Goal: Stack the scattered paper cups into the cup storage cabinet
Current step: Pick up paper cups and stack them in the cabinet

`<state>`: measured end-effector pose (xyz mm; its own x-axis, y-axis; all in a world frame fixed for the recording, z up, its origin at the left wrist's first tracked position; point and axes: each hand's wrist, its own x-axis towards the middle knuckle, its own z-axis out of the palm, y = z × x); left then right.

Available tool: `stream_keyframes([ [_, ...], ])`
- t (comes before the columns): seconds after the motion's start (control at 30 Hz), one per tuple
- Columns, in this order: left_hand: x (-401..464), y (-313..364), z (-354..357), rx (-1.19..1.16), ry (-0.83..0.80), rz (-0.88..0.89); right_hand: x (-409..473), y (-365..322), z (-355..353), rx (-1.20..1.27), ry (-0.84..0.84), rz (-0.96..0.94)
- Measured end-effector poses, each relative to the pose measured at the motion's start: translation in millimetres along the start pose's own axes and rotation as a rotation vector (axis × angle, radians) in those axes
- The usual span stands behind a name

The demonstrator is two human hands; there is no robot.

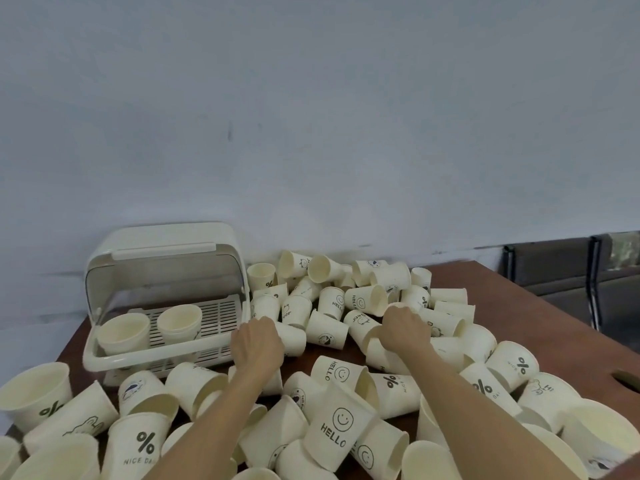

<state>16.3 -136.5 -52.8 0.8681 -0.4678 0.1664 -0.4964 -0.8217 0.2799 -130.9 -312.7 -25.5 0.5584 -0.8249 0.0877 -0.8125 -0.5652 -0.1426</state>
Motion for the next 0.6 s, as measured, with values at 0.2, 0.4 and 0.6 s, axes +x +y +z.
stream_keyframes([
  [0.2,-5,9,-12,-0.094,0.085,0.075,-1,-4,11,-0.050,0.092,-0.016],
  [0.4,-9,9,-30,-0.087,0.218,0.192,-6,-13,3,-0.143,0.204,-0.003],
  [0.6,-16,-2,-52,-0.100,0.276,0.203,-13,-36,-20,-0.095,0.282,-0.043],
])
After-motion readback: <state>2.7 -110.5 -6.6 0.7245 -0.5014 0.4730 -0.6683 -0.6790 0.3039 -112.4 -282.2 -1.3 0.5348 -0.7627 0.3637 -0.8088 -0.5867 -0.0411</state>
